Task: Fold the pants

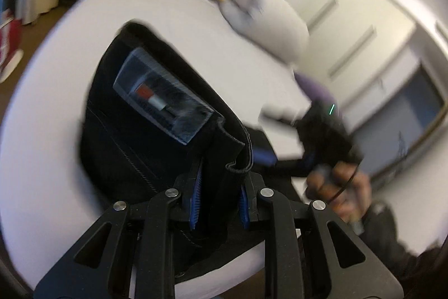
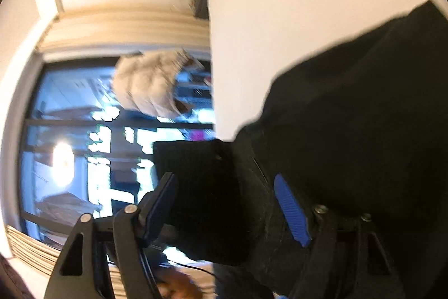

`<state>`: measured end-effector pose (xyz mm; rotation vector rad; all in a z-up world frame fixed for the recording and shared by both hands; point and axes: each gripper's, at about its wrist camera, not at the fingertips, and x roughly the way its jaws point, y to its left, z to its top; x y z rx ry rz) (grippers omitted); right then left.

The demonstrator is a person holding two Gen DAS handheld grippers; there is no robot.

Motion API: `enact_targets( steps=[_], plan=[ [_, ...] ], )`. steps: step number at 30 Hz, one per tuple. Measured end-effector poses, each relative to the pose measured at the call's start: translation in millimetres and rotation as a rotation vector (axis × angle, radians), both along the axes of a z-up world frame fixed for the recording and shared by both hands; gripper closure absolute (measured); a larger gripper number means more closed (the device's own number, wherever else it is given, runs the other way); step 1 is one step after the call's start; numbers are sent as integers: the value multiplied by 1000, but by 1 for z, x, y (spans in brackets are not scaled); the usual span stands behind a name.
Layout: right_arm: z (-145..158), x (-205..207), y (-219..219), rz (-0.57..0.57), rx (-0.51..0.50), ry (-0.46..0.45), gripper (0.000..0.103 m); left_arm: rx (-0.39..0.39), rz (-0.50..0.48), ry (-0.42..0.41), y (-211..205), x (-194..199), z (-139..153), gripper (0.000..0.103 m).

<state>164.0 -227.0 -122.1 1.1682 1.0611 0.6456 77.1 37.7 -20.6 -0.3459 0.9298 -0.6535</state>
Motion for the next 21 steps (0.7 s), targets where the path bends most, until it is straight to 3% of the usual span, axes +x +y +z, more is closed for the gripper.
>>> enact_targets(
  steps=[2,5,8,14,17,21],
  plan=[
    [7,-5,-15,-22,7,-29,13,48,-54,23,-35,2,-13,83],
    [11,-12,-17,11,-70,-41,6,120,-120,26,-72,0,-29,83],
    [-4,-12,-12,50,-130,-3,7,208,-169,-1,-101,4,-36,83],
    [-19,-3,0,114,-126,24,18,237,-180,18,-121,13,-40,83],
    [-25,10,14,178,-184,62,28,242,-179,18,-134,18,-38,83],
    [-29,16,20,214,-227,70,64,241,-179,22,-132,11,-40,83]
  ],
)
